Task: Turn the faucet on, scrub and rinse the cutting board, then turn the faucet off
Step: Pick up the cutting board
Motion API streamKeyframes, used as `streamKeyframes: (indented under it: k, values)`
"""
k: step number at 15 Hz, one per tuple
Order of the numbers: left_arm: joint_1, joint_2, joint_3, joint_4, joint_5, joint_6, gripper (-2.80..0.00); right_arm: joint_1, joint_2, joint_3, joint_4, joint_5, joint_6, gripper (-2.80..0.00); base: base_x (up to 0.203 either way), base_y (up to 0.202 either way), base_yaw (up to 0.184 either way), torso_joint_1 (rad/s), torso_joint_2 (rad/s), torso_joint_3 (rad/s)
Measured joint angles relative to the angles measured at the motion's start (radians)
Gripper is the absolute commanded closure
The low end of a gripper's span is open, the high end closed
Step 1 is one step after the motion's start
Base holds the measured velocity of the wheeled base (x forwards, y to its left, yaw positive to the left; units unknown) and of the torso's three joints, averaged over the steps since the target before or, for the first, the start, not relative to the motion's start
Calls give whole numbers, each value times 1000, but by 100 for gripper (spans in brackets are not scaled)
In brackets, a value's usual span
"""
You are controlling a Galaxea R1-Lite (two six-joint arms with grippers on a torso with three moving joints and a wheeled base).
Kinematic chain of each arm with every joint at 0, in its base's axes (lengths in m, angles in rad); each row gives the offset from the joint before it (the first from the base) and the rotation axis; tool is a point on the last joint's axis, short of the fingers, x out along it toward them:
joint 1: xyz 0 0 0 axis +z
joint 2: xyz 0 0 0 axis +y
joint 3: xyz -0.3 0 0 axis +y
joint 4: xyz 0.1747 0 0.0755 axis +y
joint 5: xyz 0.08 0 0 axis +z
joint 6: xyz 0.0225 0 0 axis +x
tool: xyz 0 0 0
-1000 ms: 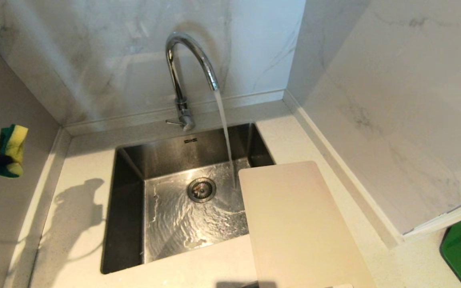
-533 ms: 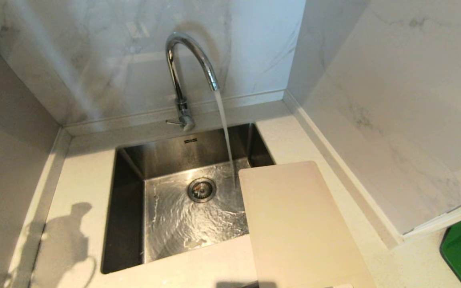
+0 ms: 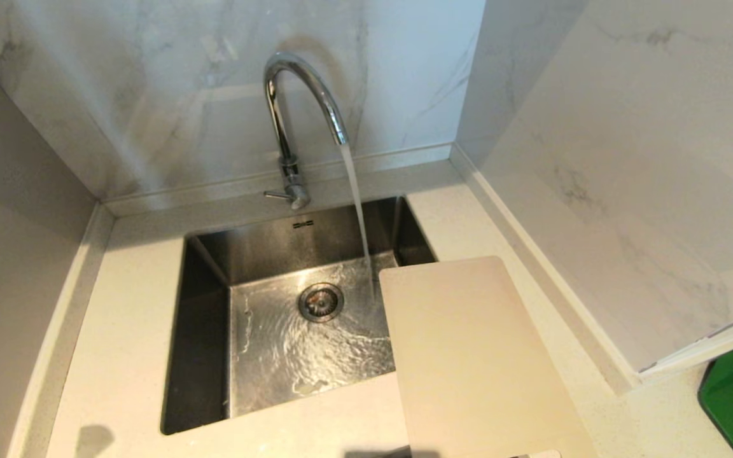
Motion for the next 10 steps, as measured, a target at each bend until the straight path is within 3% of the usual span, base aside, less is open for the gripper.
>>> streamKeyframes:
  k: [2, 5, 7, 10]
  values:
    - [0, -94, 107, -27, 13, 17, 0, 0, 0, 0, 0, 0, 0, 0, 0, 0, 0, 0, 0, 0]
    - [0, -157, 264, -239, 26, 43, 0, 0, 0, 0, 0, 0, 0, 0, 0, 0, 0, 0, 0, 0]
    - [-2, -173, 307, -354, 23, 63, 0, 0, 0, 0, 0, 0, 1, 0, 0, 0, 0, 0, 0, 0]
    - [-34, -241, 319, -316, 19, 122, 0, 0, 0, 0, 0, 0, 1, 0, 0, 0, 0, 0, 0, 0]
